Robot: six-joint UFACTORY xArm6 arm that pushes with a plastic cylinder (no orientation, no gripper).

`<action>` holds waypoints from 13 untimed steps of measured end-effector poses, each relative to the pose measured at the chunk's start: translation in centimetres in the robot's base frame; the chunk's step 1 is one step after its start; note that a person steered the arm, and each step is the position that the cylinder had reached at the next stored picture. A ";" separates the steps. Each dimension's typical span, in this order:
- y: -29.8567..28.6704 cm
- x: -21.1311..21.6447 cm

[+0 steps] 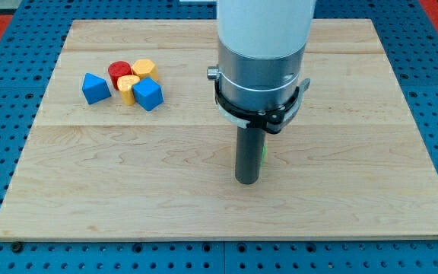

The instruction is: Move the red circle top right to the green star

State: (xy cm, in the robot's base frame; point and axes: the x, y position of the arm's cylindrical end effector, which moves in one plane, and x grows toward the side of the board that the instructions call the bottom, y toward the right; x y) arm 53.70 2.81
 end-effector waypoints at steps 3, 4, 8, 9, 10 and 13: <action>-0.7 -3.1; -2.7 -3.7; -23.3 -18.7; -25.1 -23.2; -25.8 -27.5; -12.6 -27.1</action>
State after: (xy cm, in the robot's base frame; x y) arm 26.65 -9.82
